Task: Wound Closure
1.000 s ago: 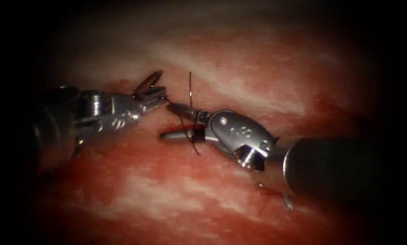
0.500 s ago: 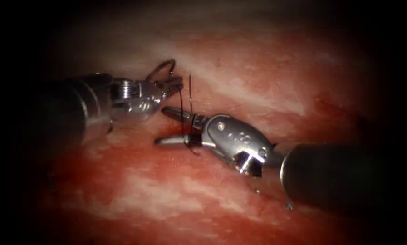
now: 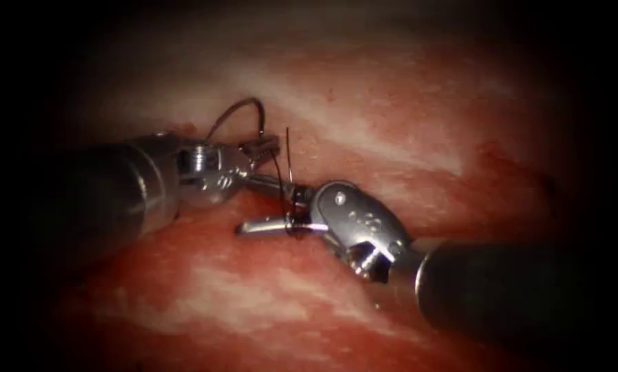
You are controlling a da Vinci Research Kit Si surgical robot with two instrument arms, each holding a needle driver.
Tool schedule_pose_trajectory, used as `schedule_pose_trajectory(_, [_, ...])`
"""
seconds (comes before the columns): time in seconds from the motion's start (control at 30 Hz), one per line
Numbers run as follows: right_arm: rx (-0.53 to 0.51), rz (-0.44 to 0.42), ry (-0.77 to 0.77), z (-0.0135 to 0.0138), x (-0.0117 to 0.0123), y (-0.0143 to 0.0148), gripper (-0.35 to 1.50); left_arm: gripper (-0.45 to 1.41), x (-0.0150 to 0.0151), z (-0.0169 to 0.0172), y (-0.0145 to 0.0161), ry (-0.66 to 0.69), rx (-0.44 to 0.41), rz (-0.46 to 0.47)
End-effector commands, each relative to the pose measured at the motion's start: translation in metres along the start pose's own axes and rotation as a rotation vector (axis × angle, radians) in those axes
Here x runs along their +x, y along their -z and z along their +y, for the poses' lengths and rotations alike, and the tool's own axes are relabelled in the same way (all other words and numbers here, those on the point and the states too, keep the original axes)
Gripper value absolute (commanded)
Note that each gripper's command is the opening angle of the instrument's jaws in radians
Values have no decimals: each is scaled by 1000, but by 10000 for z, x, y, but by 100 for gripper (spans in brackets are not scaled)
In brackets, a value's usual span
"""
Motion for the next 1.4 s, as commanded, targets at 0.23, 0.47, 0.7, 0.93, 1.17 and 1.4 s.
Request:
schedule_pose_trajectory(0.23, [-34, 71, -22, 6, -2, 12, 51, -45, 9, 17, 5, -3, 4, -7])
schedule_pose_trajectory(0.47, [-140, 48, -137, 17, 0, 19, 52, -45, 20, 32, 27, -4, 9, -22])
schedule_pose_trajectory(0.7, [-245, -78, -351, 23, -3, 22, 34, -45, 30, 55, 43, -8, 23, -44])
schedule_pose_trajectory(0.93, [-345, -185, -431, 20, -14, 26, 19, -45, 39, 58, 47, -4, 26, -53])
schedule_pose_trajectory(1.17, [-381, -261, -430, 18, -37, 21, 19, -45, 57, 56, 39, 12, 26, -55])
schedule_pose_trajectory(1.4, [-430, -269, -428, 20, -40, 24, 27, -45, 58, 51, 33, 15, 25, -55])
